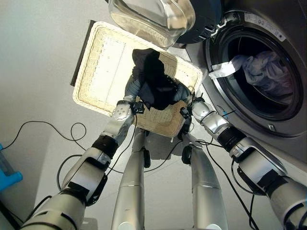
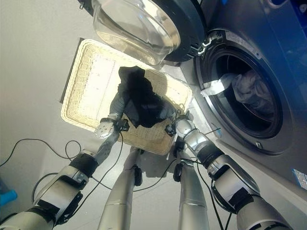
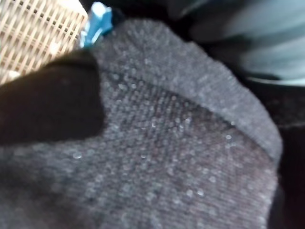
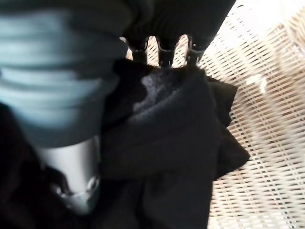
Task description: Put the clothes into the washing machine.
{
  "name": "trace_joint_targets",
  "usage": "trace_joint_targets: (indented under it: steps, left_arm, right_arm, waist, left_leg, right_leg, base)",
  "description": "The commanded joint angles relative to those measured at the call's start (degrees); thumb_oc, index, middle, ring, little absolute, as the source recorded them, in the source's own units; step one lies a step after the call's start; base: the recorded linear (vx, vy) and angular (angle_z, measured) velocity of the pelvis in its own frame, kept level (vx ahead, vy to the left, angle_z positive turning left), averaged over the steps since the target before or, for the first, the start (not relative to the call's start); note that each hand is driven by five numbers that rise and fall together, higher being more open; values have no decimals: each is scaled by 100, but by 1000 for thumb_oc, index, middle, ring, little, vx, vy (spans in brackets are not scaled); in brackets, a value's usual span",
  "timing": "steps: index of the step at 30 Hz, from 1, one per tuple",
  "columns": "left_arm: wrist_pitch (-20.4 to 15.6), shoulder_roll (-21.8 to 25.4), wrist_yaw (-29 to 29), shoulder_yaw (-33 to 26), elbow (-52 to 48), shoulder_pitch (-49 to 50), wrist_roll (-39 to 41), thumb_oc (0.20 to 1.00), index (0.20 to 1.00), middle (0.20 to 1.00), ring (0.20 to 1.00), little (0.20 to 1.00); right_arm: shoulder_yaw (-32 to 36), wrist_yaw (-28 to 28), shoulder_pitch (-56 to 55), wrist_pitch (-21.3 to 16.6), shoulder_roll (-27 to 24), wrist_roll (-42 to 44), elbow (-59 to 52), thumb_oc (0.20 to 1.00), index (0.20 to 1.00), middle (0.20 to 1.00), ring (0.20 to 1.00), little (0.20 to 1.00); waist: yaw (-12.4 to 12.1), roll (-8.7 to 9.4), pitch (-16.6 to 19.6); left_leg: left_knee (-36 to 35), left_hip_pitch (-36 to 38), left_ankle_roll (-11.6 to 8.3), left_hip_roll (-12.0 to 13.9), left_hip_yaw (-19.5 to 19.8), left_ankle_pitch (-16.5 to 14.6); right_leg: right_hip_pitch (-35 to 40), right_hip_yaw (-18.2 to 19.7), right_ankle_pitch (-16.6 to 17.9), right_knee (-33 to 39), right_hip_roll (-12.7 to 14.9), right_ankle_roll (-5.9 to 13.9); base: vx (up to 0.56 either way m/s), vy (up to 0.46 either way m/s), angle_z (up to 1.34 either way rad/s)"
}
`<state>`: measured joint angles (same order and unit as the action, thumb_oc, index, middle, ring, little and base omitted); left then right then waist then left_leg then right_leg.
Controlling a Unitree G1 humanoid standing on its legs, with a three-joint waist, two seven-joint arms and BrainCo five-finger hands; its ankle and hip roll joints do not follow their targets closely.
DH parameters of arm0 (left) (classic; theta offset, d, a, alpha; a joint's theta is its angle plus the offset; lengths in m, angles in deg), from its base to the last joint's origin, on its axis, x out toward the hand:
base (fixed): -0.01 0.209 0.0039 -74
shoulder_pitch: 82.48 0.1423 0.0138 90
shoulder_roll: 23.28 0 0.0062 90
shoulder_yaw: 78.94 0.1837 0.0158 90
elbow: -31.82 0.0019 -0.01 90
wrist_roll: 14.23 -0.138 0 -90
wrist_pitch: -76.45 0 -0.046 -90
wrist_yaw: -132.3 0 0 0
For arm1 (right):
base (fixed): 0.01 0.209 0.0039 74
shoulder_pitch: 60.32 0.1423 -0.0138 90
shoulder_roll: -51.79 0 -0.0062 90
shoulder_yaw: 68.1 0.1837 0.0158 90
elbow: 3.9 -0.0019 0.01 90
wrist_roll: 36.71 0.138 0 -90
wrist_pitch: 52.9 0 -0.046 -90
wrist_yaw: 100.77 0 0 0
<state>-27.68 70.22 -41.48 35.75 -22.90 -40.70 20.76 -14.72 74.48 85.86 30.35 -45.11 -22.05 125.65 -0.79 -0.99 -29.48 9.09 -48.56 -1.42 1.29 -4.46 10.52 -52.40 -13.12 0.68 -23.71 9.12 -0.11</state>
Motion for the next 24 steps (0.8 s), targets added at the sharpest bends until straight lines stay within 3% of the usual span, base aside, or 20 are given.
trace_joint_targets:
  steps: [1, 7, 11, 17, 18, 24]
  left_arm:
    - [-137, -238, -416, 120, -769, -63, -78, 200, 200, 200, 200, 200]
    - [-141, -349, -813, 250, -1093, 22, 230, 200, 200, 200, 200, 200]
    - [-109, -402, -1027, 312, -1244, 44, 385, 200, 200, 200, 200, 200]
    - [-19, -530, -1168, 435, -1530, 52, 315, 200, 200, 200, 200, 200]
    - [16, -548, -1169, 469, -1533, 22, 343, 200, 200, 200, 200, 200]
    - [60, -600, -1085, 564, -1617, -8, 239, 200, 200, 200, 200, 200]
  right_arm:
    - [120, 29, 337, 300, -60, -182, -216, 1000, 1000, 1000, 1000, 1000]
    - [7, 243, 413, 844, 18, -338, 102, 1000, 1000, 1000, 1000, 1000]
    - [-9, 251, 446, 820, 101, -230, 259, 1000, 1000, 1000, 1000, 1000]
    - [250, 463, 462, 401, 379, 743, 392, 1000, 1000, 1000, 1000, 1000]
    - [285, 497, 450, 331, 435, 868, 354, 200, 200, 200, 200, 200]
    - [361, 349, 369, 111, 496, 1260, 223, 200, 200, 200, 200, 200]
  waist:
    - [-103, -308, -31]
    - [-153, -359, -31]
    - [-185, -392, -31]
    - [-223, -446, -31]
    - [-212, -438, -31]
    - [-167, -419, -31]
  left_leg:
    - [513, 26, -122, -433, -272, -541]
    - [514, 82, -79, -450, -253, -542]
    - [496, 110, -63, -456, -247, -533]
    - [514, 163, -48, -511, -193, -540]
    - [507, 179, -48, -514, -193, -536]
    - [521, 209, -37, -511, -221, -543]
  right_leg:
    - [203, -206, 428, 373, -115, 620]
    - [229, -201, 438, 347, -102, 604]
    - [256, -219, 441, 352, -88, 600]
    - [306, -221, 432, 318, -91, 590]
    - [325, -213, 440, 335, -91, 589]
    - [353, -196, 442, 341, -108, 574]
  base:
    - [-1, -18, 8]
    - [0, -1, 1]
    - [0, 0, 0]
    - [-2, 0, 3]
    - [-7, 5, 4]
    - [0, 0, 0]
